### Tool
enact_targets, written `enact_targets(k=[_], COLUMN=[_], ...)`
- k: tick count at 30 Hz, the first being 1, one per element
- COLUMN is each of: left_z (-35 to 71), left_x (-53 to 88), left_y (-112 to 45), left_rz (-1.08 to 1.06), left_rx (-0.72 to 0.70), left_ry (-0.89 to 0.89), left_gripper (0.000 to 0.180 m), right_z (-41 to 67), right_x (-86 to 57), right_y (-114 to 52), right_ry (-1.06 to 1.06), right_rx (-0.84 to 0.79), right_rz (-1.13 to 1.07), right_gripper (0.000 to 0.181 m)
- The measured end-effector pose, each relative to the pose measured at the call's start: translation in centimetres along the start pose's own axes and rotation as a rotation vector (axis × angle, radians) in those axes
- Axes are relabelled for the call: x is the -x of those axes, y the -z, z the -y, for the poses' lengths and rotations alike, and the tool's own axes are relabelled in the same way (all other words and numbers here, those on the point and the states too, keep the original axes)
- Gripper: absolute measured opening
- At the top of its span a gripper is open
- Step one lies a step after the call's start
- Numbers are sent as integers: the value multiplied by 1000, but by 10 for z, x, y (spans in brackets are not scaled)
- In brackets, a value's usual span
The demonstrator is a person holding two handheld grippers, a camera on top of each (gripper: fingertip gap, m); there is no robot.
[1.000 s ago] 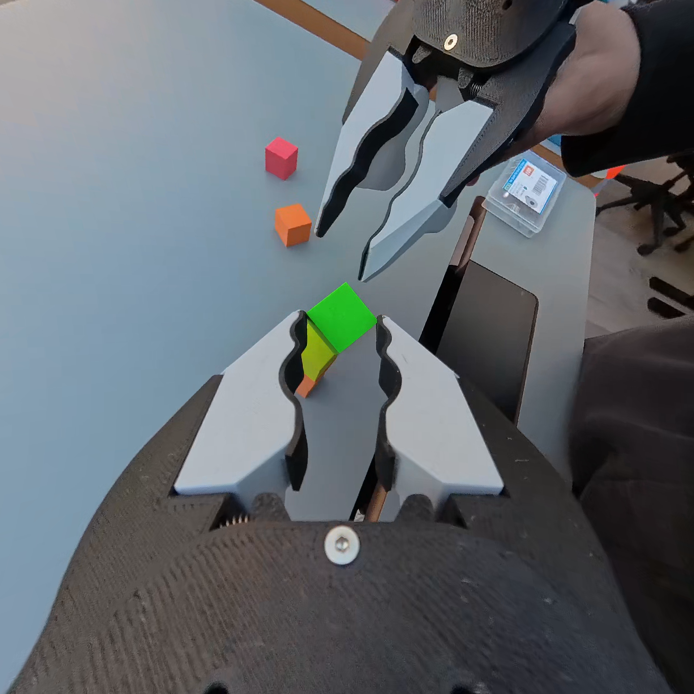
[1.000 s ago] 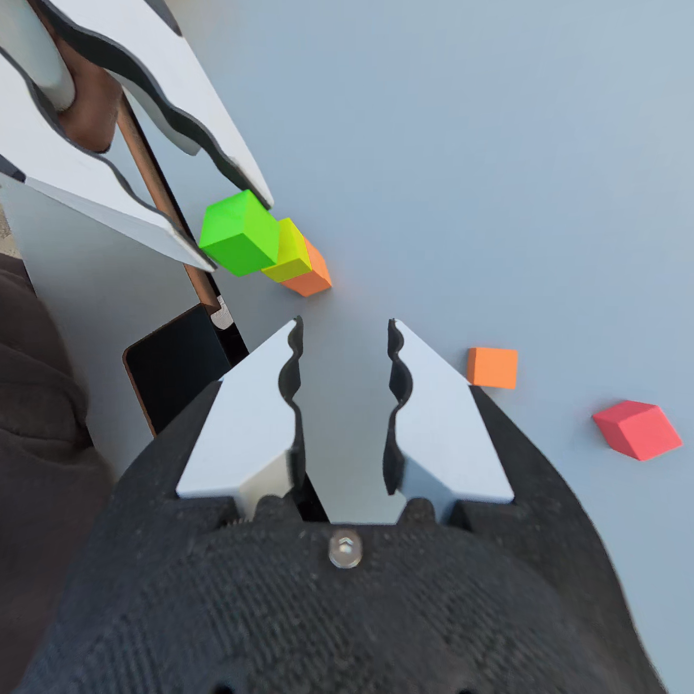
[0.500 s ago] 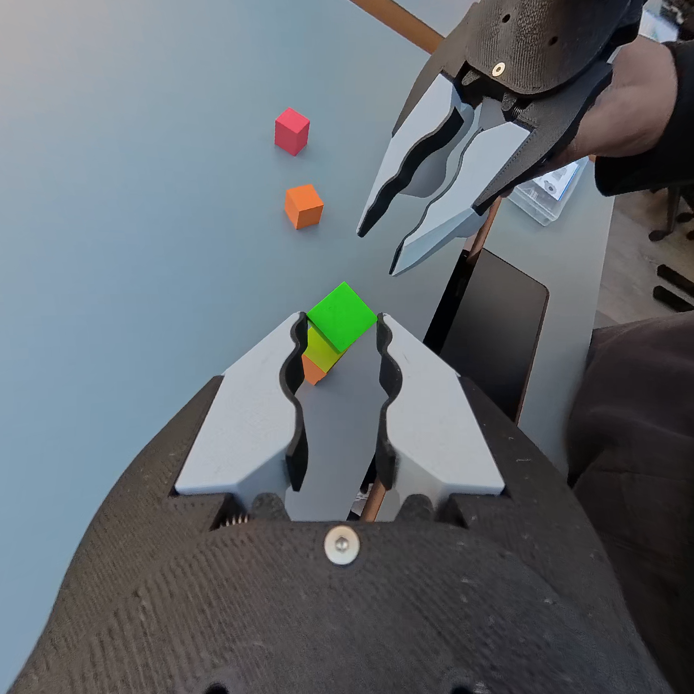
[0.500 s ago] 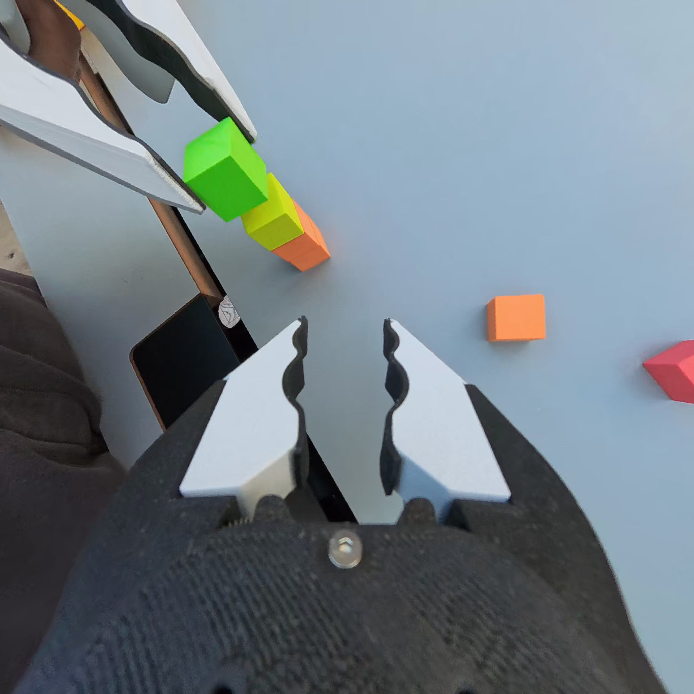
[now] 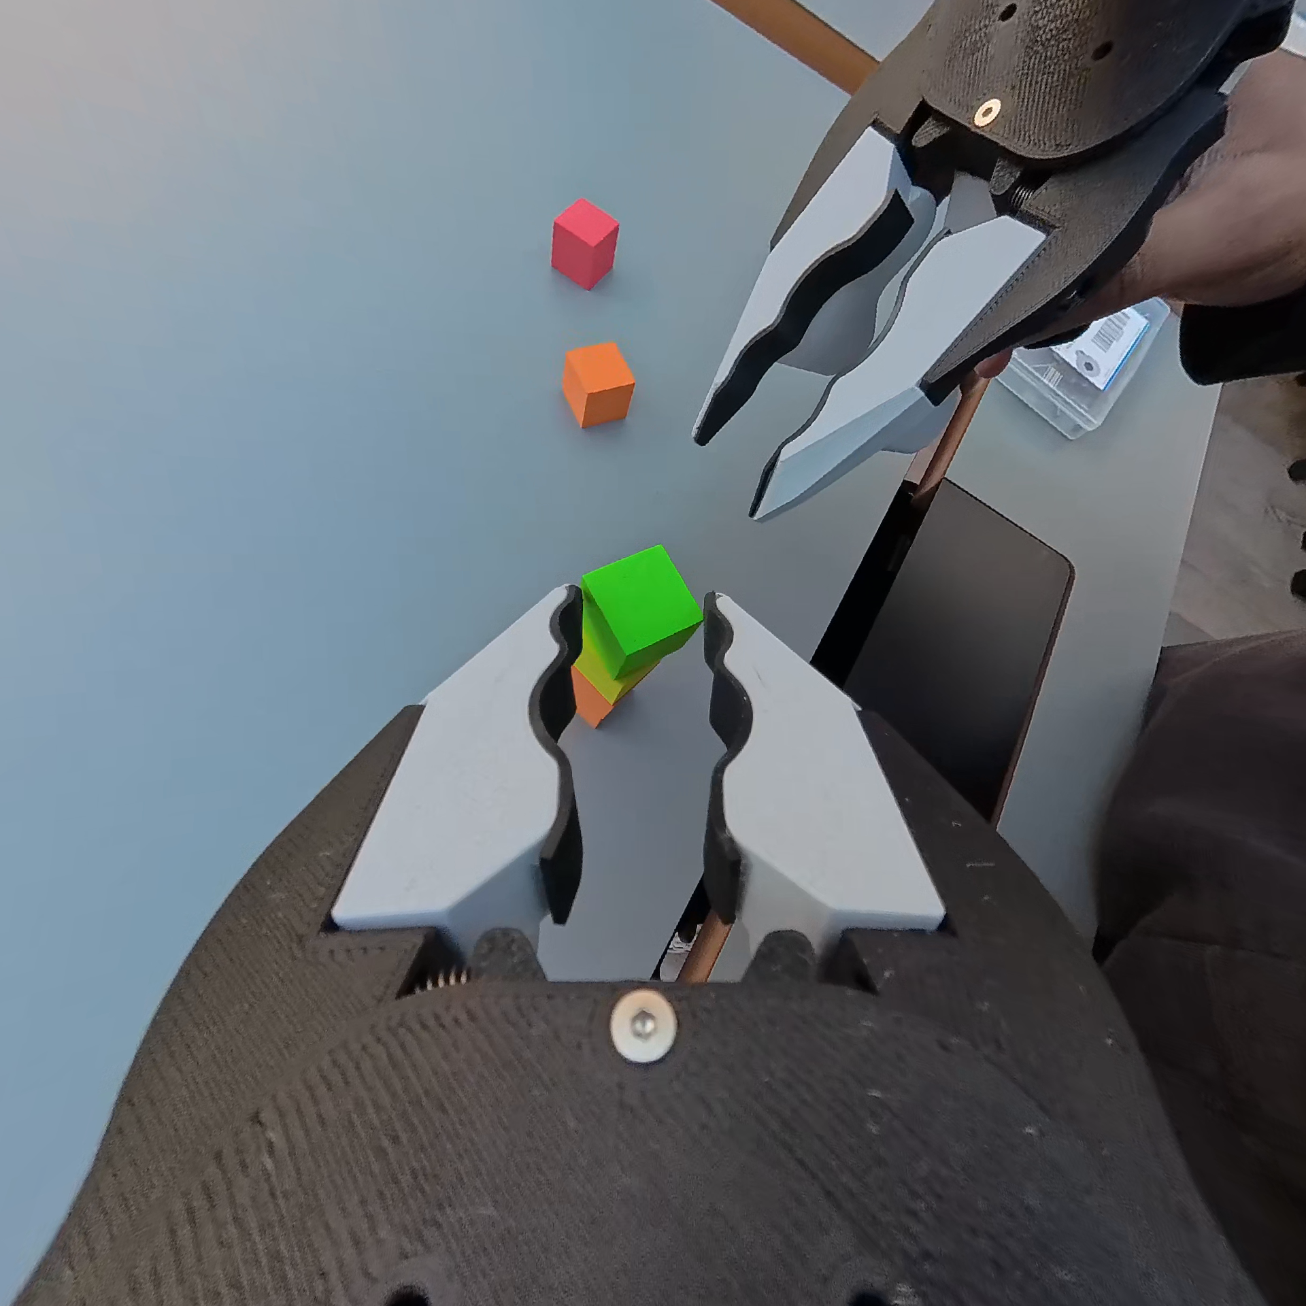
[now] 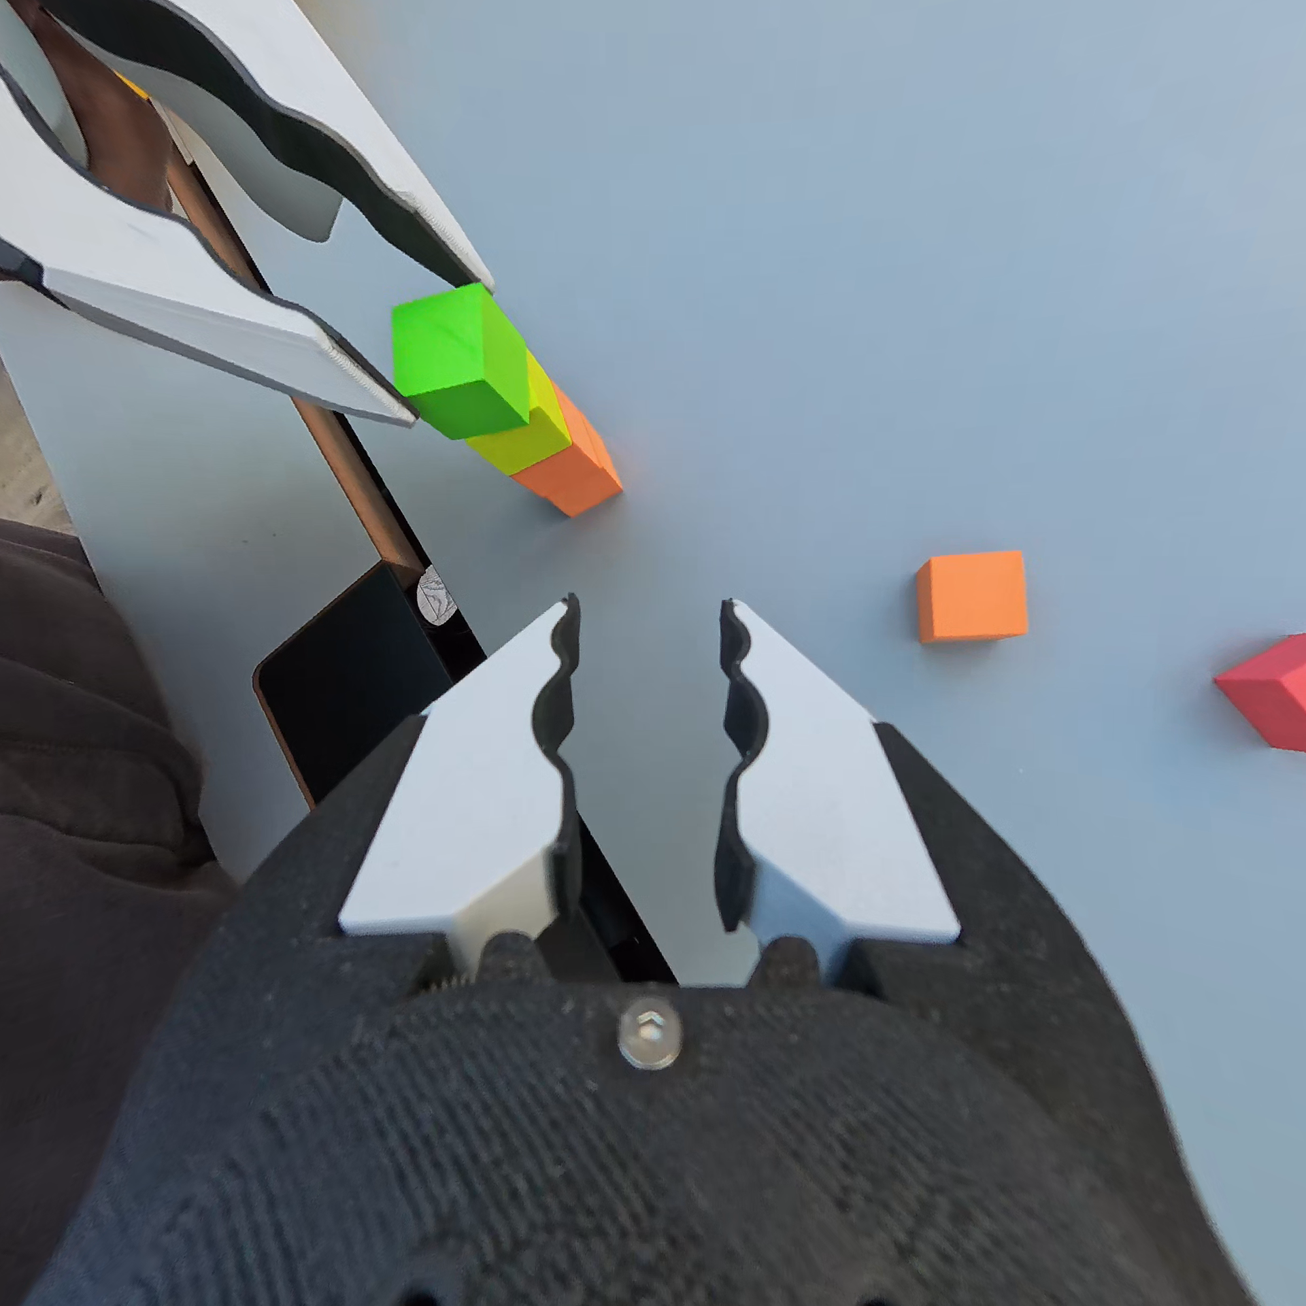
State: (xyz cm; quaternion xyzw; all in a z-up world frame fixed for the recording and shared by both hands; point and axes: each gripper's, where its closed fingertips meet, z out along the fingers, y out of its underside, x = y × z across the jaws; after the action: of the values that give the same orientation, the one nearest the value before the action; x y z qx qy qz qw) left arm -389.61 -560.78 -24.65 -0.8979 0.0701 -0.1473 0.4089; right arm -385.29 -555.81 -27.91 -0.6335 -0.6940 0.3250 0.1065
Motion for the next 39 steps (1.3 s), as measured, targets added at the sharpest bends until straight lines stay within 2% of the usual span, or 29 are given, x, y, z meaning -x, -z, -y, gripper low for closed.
enact_targets(k=[15,39], left_z=[-2,4], left_x=[1,2], left_y=[5,4], left_rz=[22,186], left_rx=[-37,-108], left_ry=[17,94], left_gripper=[30,30], right_z=[-2,-9], right_x=[0,0], right_y=[1,-1], right_ry=[-3,1], right_rx=[6,34], right_rz=[-7,-27], right_gripper=[38,36])
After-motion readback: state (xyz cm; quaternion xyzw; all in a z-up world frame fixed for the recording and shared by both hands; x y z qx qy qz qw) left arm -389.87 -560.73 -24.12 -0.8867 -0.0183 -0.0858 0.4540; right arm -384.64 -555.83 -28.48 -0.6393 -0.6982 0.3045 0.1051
